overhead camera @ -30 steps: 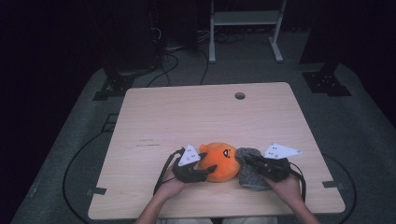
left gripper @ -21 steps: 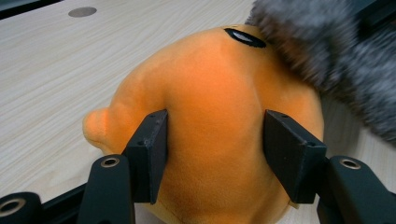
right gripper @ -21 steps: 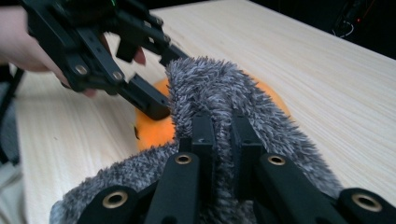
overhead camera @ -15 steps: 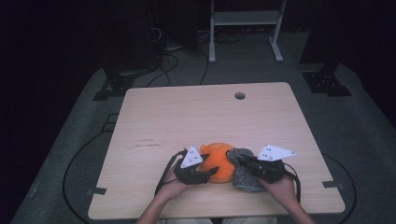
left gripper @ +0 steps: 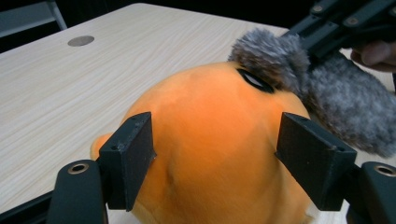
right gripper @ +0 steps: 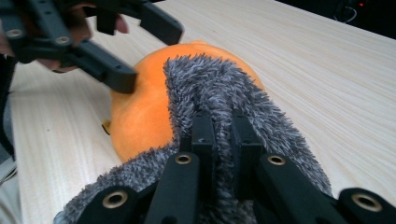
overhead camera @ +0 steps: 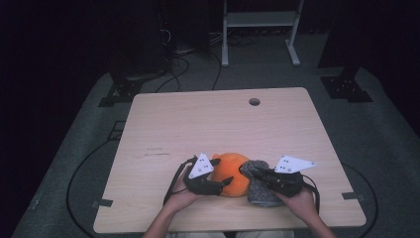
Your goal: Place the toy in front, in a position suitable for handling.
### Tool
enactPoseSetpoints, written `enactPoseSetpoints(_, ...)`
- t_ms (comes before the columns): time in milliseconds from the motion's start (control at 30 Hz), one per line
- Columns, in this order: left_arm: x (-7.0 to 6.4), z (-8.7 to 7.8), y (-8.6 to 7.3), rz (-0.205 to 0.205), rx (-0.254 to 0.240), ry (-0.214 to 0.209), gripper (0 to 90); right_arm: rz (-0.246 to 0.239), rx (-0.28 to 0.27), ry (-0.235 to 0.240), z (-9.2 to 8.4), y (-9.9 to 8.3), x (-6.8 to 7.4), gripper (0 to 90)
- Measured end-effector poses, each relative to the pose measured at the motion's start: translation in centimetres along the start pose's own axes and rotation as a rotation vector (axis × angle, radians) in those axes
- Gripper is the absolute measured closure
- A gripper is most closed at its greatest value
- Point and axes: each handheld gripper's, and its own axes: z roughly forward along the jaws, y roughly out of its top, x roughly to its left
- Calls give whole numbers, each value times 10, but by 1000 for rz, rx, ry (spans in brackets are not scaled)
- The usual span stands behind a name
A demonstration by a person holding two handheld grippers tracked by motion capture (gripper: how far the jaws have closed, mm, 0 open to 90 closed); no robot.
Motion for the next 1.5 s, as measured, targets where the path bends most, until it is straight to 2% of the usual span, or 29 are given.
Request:
enactPoseSetpoints(33, 0, 4, -3, -4, 26, -1, 313, 1, 6, -3, -1, -1, 0, 819)
enactPoseSetpoints(100, -1, 6, -6, -14, 32, 2, 328, 1, 8, -3, 0, -2, -2, 820)
enactPoseSetpoints(200, -5, 9, -7, -20, 33, 8, 363, 43, 33, -20, -1, -6, -10, 820)
enactPoseSetpoints(267, -6, 9, -7, -15, 42, 14, 380, 59, 27, -29, -3, -5, -11, 820)
enactPoseSetpoints(300, -8, 9, -8, -12, 40, 1, 386, 85, -14, 1, -7, 1, -7, 820)
enactPoseSetpoints(333, -8, 9, -8, -12, 40, 1, 389, 82, -35, 19, -7, 5, -3, 820)
enactPoseSetpoints(400, -8, 9, -8, 0, 45, -17, 389, 68, -41, 24, -5, 10, 1, 820)
enactPoseSetpoints(467, -7, 6, -7, 0, 51, -42, 387, 30, -12, 16, 3, 13, 8, 820)
enactPoseSetpoints(500, -5, 4, -6, -2, 47, -60, 353, 24, 4, 23, 9, 10, 9, 821)
enactPoseSetpoints(533, -3, 1, -4, -4, 35, -73, 353, 24, 4, 23, 9, 10, 9, 821)
enactPoseSetpoints(600, 0, -2, 0, -11, -4, -74, 273, 9, 11, 24, 9, 8, 11, 821)
enactPoseSetpoints(633, 0, -1, 2, -2, -8, -37, 247, 10, 11, 40, 6, 6, 11, 821)
enactPoseSetpoints(767, -2, 6, -4, -5, 27, -24, 288, 26, 13, 42, 4, 2, 8, 821)
enactPoseSetpoints(800, -3, 7, -5, -3, 31, -22, 321, 63, 19, 39, 2, -3, 0, 820)
enactPoseSetpoints(867, -5, 7, -5, -8, 36, -17, 331, 79, 23, 35, 1, -5, -3, 821)
enactPoseSetpoints(900, -7, 8, -5, -4, 39, -13, 348, 98, 38, 0, -3, -7, -9, 821)
enactPoseSetpoints(933, -7, 8, -6, -1, 41, -11, 348, 98, 38, 0, -3, -7, -9, 821)
enactPoseSetpoints(967, -8, 7, -6, 3, 44, -13, 354, 113, 31, -21, -7, -6, -10, 821)
enactPoseSetpoints(1000, -8, 7, -6, 9, 48, -18, 354, 113, 31, -21, -7, -6, -10, 821)
enactPoseSetpoints(1033, -7, 6, -6, 10, 51, -36, 359, 128, -8, 0, -9, -2, -7, 821)
enactPoseSetpoints(1067, -7, 6, -6, 10, 51, -36, 358, 128, -8, 0, -9, -2, -7, 821)
enactPoseSetpoints(1100, -5, 2, -4, 15, 52, -69, 356, 100, -15, 14, -5, 5, -2, 820)
enactPoseSetpoints(1167, -3, -1, -3, 22, 48, -81, 344, 82, -6, 15, -1, 7, 1, 821)
enactPoseSetpoints(1233, 2, -7, 0, 8, 19, -98, 220, 30, 24, 14, 4, 6, 7, 822)
enactPoseSetpoints(1300, 7, -9, 2, -30, 0, -69, 181, 21, 24, 18, 4, 4, 8, 822)
enactPoseSetpoints(1367, 11, -8, 3, -46, 21, -38, 106, 17, 37, 37, 0, -2, 9, 823)
enactPoseSetpoints(1400, 13, -7, 3, -62, 33, -30, 106, 17, 37, 37, 0, -2, 9, 823)
enactPoseSetpoints(1467, 15, -2, 1, -106, 65, -61, 102, 12, 41, 48, -3, -4, 9, 822)
enactPoseSetpoints(1500, 13, 4, -2, -107, 81, -82, 185, 17, 44, 54, -3, -5, 7, 822)
